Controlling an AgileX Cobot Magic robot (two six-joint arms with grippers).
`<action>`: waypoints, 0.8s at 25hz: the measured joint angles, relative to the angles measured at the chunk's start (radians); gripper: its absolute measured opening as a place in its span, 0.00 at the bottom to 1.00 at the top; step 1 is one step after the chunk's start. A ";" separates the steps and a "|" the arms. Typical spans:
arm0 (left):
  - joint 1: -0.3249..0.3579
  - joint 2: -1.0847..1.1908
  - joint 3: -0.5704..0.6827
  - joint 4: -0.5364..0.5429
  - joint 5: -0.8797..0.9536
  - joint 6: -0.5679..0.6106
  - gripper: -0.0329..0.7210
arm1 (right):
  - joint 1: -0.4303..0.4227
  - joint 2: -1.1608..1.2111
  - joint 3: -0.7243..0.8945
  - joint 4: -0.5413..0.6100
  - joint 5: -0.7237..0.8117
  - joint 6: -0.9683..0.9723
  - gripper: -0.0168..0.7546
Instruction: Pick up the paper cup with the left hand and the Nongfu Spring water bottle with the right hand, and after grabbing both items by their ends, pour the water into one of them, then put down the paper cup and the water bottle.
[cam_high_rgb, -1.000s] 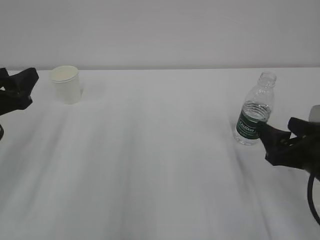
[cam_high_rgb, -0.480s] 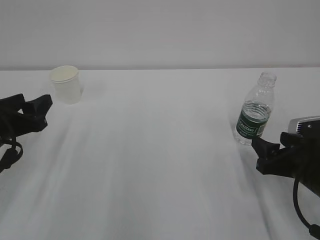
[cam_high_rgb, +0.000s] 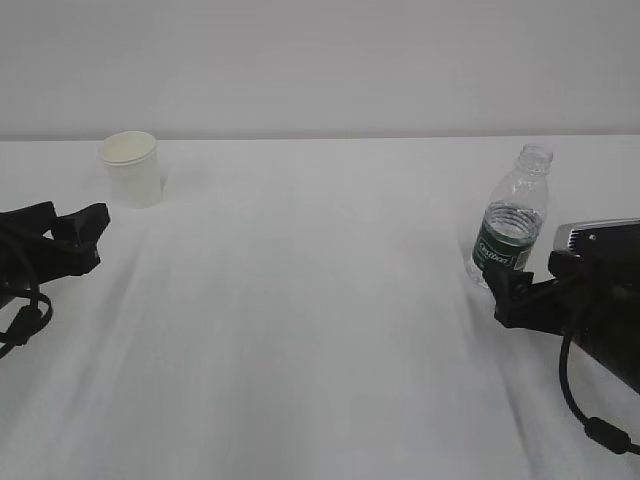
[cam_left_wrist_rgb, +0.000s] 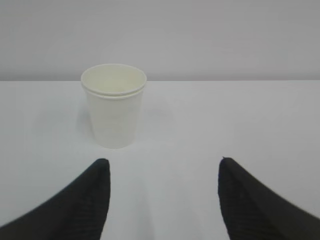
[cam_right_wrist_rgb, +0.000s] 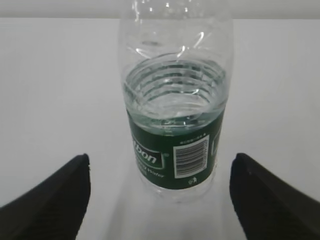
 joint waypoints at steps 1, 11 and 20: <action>0.000 0.000 0.000 0.000 0.000 0.000 0.68 | 0.000 0.009 -0.002 0.005 0.000 0.003 0.89; 0.000 0.000 0.000 0.000 0.000 0.000 0.68 | 0.000 0.084 -0.065 0.030 0.000 0.005 0.90; 0.000 0.000 0.000 0.000 0.000 0.000 0.68 | 0.000 0.115 -0.129 0.036 0.000 0.005 0.90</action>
